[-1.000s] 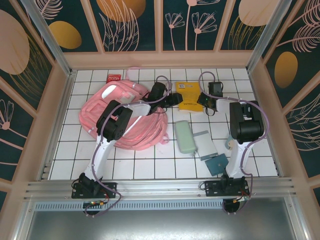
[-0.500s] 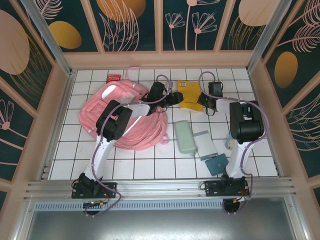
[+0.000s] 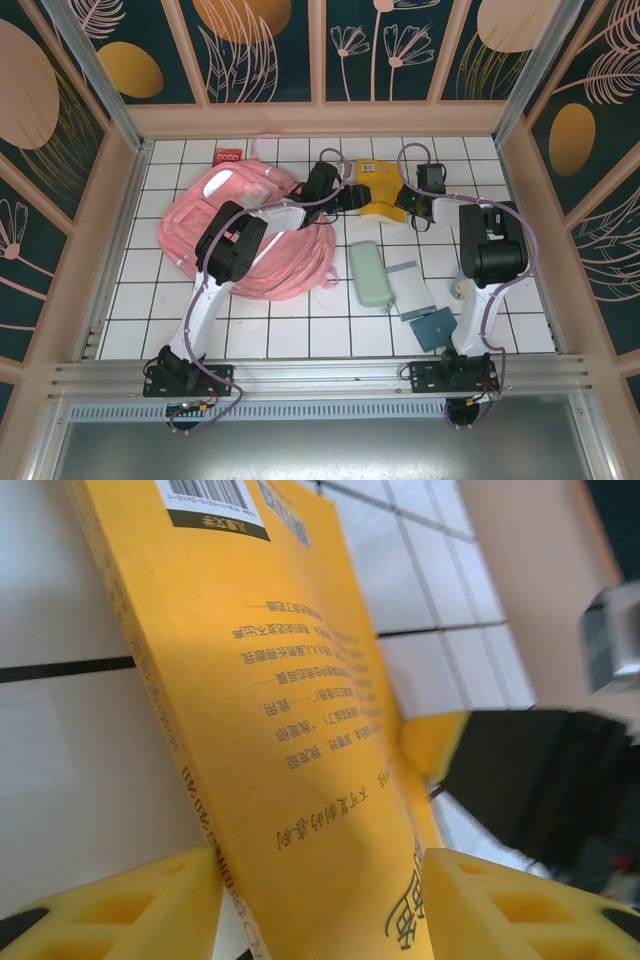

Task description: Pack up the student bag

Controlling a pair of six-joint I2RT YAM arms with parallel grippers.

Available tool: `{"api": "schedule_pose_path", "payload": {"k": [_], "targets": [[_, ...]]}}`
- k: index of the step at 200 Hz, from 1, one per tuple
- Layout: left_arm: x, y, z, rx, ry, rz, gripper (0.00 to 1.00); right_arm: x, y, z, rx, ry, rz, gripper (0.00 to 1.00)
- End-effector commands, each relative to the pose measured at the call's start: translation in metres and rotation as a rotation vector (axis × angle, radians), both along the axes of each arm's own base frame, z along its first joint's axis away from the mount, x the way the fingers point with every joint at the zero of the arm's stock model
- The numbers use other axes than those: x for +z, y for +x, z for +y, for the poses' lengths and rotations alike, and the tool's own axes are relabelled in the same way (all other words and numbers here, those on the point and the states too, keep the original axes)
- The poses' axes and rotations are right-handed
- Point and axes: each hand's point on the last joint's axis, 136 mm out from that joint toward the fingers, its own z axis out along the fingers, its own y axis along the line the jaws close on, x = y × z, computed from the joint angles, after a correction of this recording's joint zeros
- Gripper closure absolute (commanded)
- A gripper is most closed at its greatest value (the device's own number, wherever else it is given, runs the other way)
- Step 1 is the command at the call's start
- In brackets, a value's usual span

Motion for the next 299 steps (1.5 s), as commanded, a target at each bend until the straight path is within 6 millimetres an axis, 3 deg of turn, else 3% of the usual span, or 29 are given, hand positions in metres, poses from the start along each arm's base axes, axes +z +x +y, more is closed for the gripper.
{"api": "schedule_pose_path", "payload": {"k": [1, 16, 69, 90, 113, 134, 172, 200, 233, 299], "targets": [[0.060, -0.049, -0.063, -0.212, -0.304, 0.047, 0.46, -0.003, -0.020, 0.050, 0.139, 0.116, 0.065, 0.88], [0.066, -0.049, -0.061, -0.179, -0.371, 0.112, 0.46, -0.003, -0.019, 0.049, 0.138, 0.117, 0.063, 0.88], [0.049, -0.044, -0.057, -0.130, -0.416, 0.248, 0.52, -0.002, -0.022, 0.049, 0.136, 0.115, 0.061, 0.88], [0.036, -0.035, -0.049, -0.093, -0.293, 0.216, 0.51, -0.001, -0.023, 0.047, 0.133, 0.107, 0.060, 0.88], [0.019, -0.024, -0.032, -0.046, -0.093, 0.146, 0.40, -0.001, -0.024, 0.044, 0.129, 0.102, 0.059, 0.87], [0.010, -0.018, -0.020, -0.032, 0.003, 0.109, 0.39, -0.001, -0.023, 0.045, 0.129, 0.108, 0.058, 0.87], [-0.004, -0.010, -0.009, -0.025, 0.112, 0.079, 0.52, -0.003, -0.024, 0.045, 0.127, 0.112, 0.059, 0.86], [-0.003, -0.008, -0.006, -0.025, 0.103, 0.087, 0.80, 0.002, -0.026, 0.040, 0.112, 0.099, 0.047, 0.80], [0.024, -0.015, -0.010, -0.049, 0.003, 0.064, 1.00, 0.025, -0.031, 0.029, 0.077, 0.134, -0.002, 0.66], [0.122, -0.056, -0.004, -0.138, -0.285, -0.054, 1.00, 0.093, -0.059, 0.033, 0.117, 0.370, -0.155, 0.39]]}}
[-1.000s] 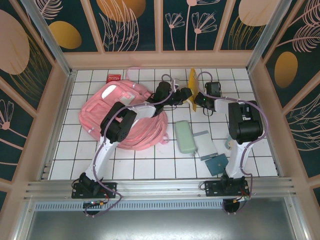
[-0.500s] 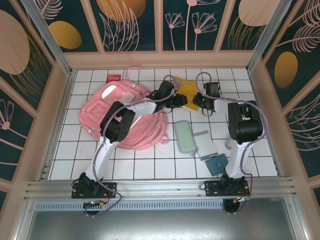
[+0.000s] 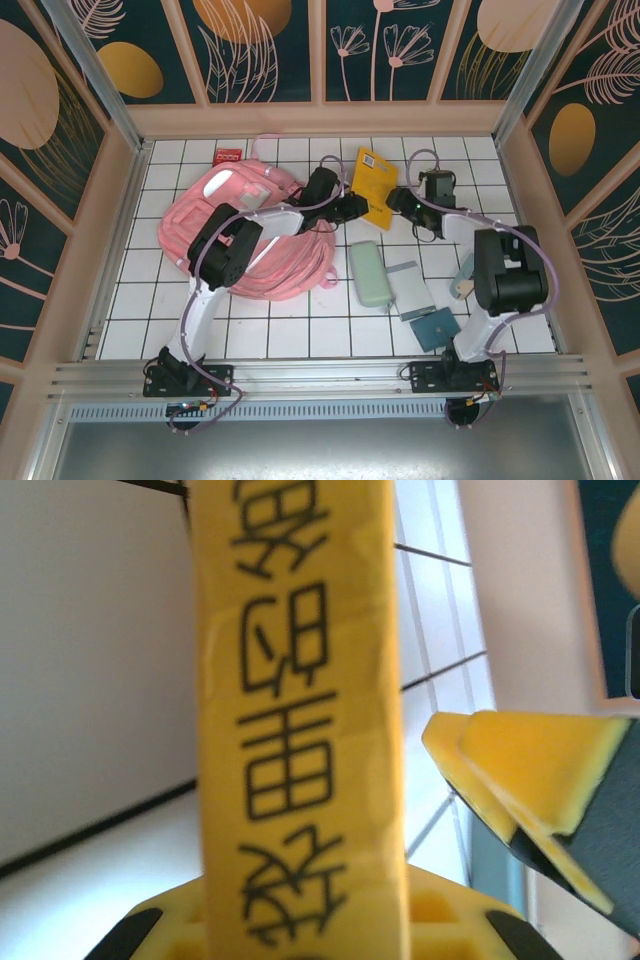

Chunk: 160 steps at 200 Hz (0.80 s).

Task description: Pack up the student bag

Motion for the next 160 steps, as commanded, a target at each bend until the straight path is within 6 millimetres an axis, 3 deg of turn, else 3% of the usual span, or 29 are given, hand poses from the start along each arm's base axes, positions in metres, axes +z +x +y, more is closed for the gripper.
{"api": "schedule_pose_path", "payload": {"k": [1, 36, 106, 160], "targets": [[0.116, -0.008, -0.006, -0.054, -0.262, -0.211, 1.00, 0.038, -0.007, 0.010, 0.043, 0.153, -0.099, 0.39], [0.157, -0.034, 0.001, -0.113, -0.380, -0.238, 1.00, 0.068, -0.021, 0.022, 0.109, 0.294, -0.171, 0.35], [0.175, -0.067, 0.010, -0.208, -0.431, -0.247, 1.00, 0.111, -0.032, 0.016, 0.207, 0.427, -0.281, 0.32], [0.177, -0.070, 0.007, -0.248, -0.449, -0.242, 1.00, 0.133, -0.046, 0.032, 0.337, 0.526, -0.324, 0.27]]}}
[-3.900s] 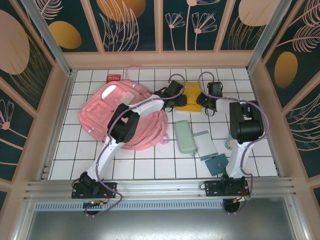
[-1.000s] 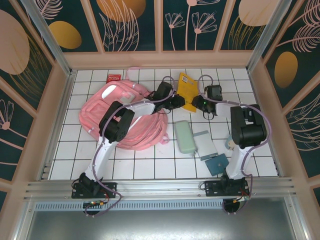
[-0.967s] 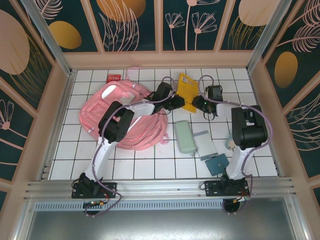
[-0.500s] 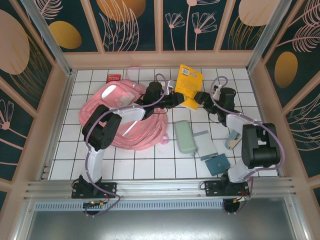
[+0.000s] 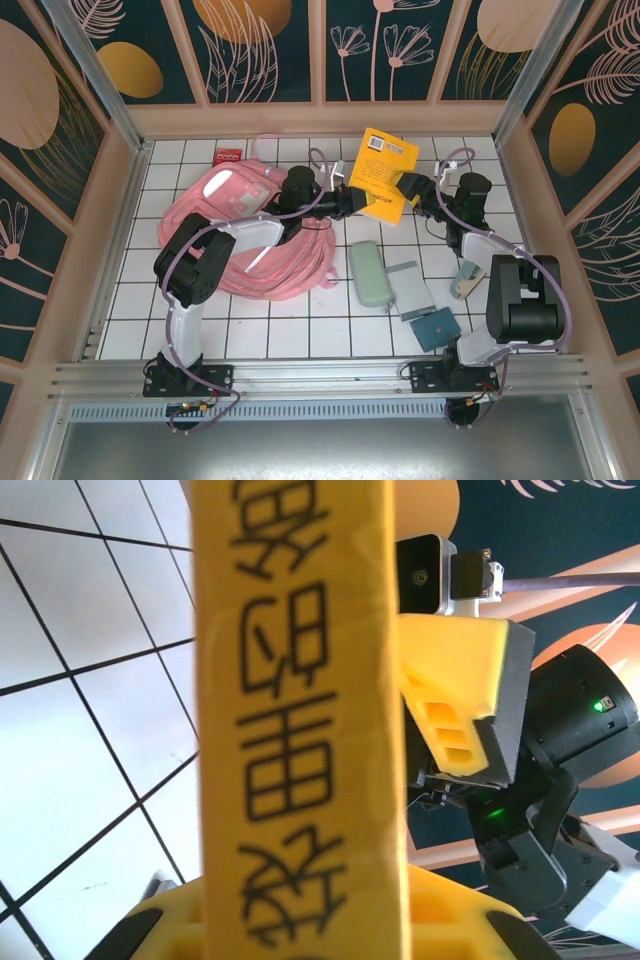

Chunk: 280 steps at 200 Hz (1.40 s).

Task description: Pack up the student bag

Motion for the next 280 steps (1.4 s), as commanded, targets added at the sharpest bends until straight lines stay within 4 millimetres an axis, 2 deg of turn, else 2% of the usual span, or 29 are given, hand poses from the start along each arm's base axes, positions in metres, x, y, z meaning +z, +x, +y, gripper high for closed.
{"api": "schedule_pose_path", "payload": {"k": [1, 8, 31, 61, 83, 92, 107, 119, 125, 131, 136, 142, 156, 160, 189, 215, 235, 242, 244, 249, 280], "targets": [[0.060, -0.009, -0.001, -0.052, -0.124, -0.160, 1.00, 0.021, -0.014, 0.014, 0.108, 0.055, -0.076, 0.26], [0.060, -0.009, -0.001, -0.057, -0.132, -0.159, 1.00, 0.021, -0.015, 0.016, 0.121, 0.056, -0.074, 0.23], [0.059, -0.009, -0.003, -0.073, -0.148, -0.149, 1.00, 0.020, -0.018, 0.019, 0.147, 0.067, -0.072, 0.22], [0.053, -0.005, 0.000, -0.070, -0.137, -0.143, 1.00, 0.023, -0.022, 0.019, 0.151, 0.068, -0.080, 0.35], [0.044, 0.001, 0.004, -0.060, -0.109, -0.141, 1.00, 0.029, -0.025, 0.017, 0.150, 0.064, -0.100, 0.61], [0.038, 0.003, 0.006, -0.058, -0.090, -0.135, 1.00, 0.031, -0.027, 0.017, 0.147, 0.059, -0.105, 0.79], [0.031, 0.005, 0.008, -0.061, -0.080, -0.127, 1.00, 0.030, -0.027, 0.017, 0.145, 0.049, -0.104, 1.00], [0.028, 0.005, 0.009, -0.062, -0.072, -0.125, 0.98, 0.030, -0.027, 0.016, 0.141, 0.046, -0.102, 1.00], [0.026, 0.006, 0.010, -0.059, -0.063, -0.128, 0.94, 0.031, -0.028, 0.016, 0.139, 0.045, -0.106, 1.00], [0.023, 0.007, 0.011, -0.052, -0.046, -0.128, 0.86, 0.031, -0.028, 0.016, 0.135, 0.045, -0.105, 1.00], [0.021, 0.009, 0.012, -0.043, -0.026, -0.131, 0.73, 0.032, -0.029, 0.015, 0.131, 0.044, -0.107, 1.00], [0.018, 0.011, 0.015, -0.028, 0.005, -0.137, 0.63, 0.032, -0.029, 0.014, 0.123, 0.042, -0.104, 1.00], [0.011, 0.016, 0.023, 0.019, 0.101, -0.162, 0.47, 0.032, -0.029, 0.011, 0.092, 0.026, -0.101, 1.00], [0.009, 0.019, 0.027, 0.040, 0.137, -0.175, 0.45, 0.031, -0.029, 0.010, 0.082, 0.020, -0.099, 1.00], [-0.009, 0.031, 0.061, 0.178, 0.416, -0.260, 0.42, 0.029, -0.032, 0.005, 0.015, -0.023, -0.089, 1.00], [-0.025, 0.031, 0.093, 0.262, 0.600, -0.283, 0.43, 0.028, -0.038, 0.005, -0.017, -0.043, -0.092, 1.00], [-0.034, 0.020, 0.114, 0.290, 0.696, -0.284, 0.45, 0.024, -0.042, 0.005, -0.042, -0.061, -0.086, 1.00], [-0.043, 0.016, 0.121, 0.297, 0.734, -0.278, 0.46, 0.025, -0.044, 0.007, -0.040, -0.063, -0.091, 1.00], [-0.037, 0.014, 0.124, 0.305, 0.731, -0.291, 0.47, 0.025, -0.044, 0.007, -0.040, -0.063, -0.091, 1.00], [-0.036, 0.009, 0.128, 0.311, 0.746, -0.300, 0.47, 0.025, -0.045, 0.008, -0.038, -0.065, -0.094, 1.00], [-0.054, -0.021, 0.150, 0.318, 0.896, -0.331, 0.51, 0.024, -0.049, 0.016, -0.027, -0.064, -0.094, 1.00]]}}
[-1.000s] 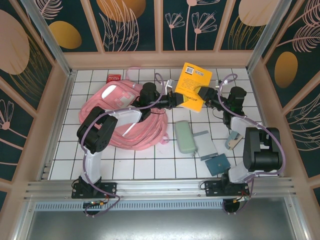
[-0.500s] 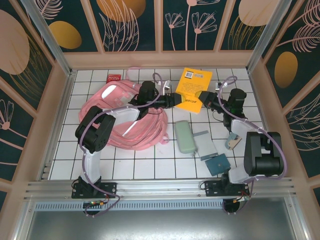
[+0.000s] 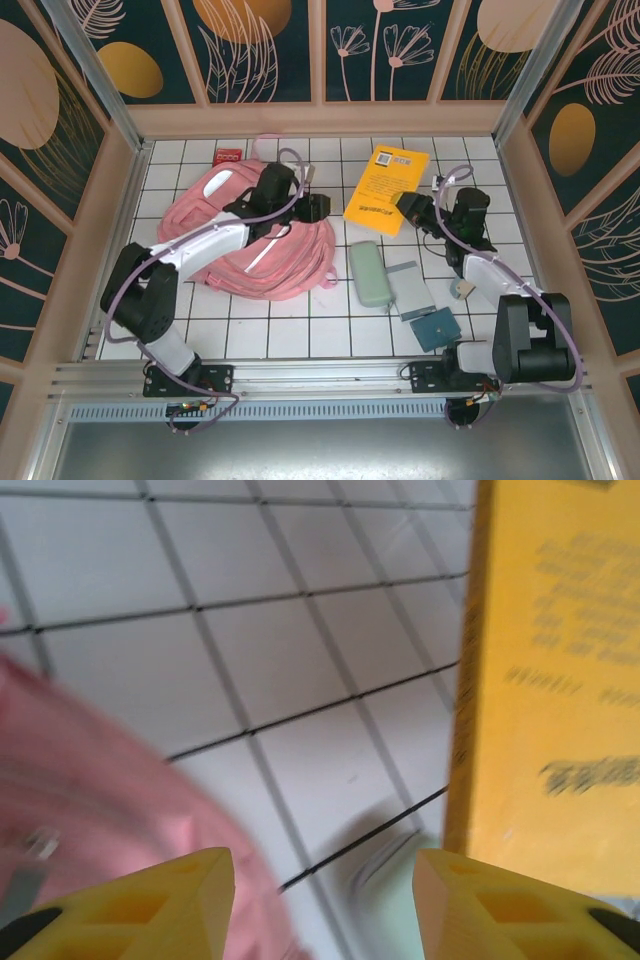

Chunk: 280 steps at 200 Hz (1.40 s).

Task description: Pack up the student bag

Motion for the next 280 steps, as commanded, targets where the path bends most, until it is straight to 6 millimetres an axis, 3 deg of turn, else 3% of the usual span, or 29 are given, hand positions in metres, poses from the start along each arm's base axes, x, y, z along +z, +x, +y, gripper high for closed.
{"api": "schedule_pose_path", "payload": {"k": [1, 31, 59, 64, 119, 161, 170, 179, 201, 252, 280], "targets": [[-0.024, -0.024, 0.026, 0.020, 0.213, -0.020, 0.51, 0.024, -0.003, 0.004, 0.003, -0.012, -0.114, 1.00], [-0.040, -0.057, 0.028, -0.006, 0.330, -0.034, 0.52, 0.024, -0.006, 0.010, 0.016, -0.010, -0.117, 1.00], [-0.054, -0.076, 0.028, -0.026, 0.390, -0.017, 0.51, 0.025, -0.009, 0.011, 0.021, -0.012, -0.123, 1.00], [-0.065, -0.083, 0.032, -0.036, 0.417, -0.003, 0.51, 0.025, -0.009, 0.011, 0.018, -0.014, -0.124, 1.00], [-0.093, -0.101, 0.028, -0.089, 0.578, -0.003, 0.49, 0.023, -0.012, 0.010, 0.011, -0.018, -0.121, 1.00], [-0.108, -0.105, 0.034, -0.089, 0.658, 0.006, 0.68, 0.024, -0.014, 0.010, 0.015, -0.018, -0.121, 1.00], [-0.107, -0.104, 0.036, -0.077, 0.669, 0.000, 0.83, 0.025, -0.014, 0.010, 0.013, -0.018, -0.122, 1.00], [-0.093, -0.096, 0.033, -0.049, 0.656, -0.029, 0.94, 0.027, -0.015, 0.010, 0.015, -0.015, -0.125, 1.00], [-0.070, -0.088, 0.032, -0.005, 0.626, -0.074, 1.00, 0.030, -0.017, 0.013, 0.019, -0.011, -0.128, 1.00], [0.015, -0.067, 0.026, 0.104, 0.511, -0.199, 1.00, 0.035, -0.027, 0.036, 0.058, -0.003, -0.133, 1.00], [0.031, -0.068, 0.009, 0.032, 0.450, -0.204, 1.00, 0.034, -0.031, 0.045, 0.071, -0.005, -0.134, 1.00]]}}
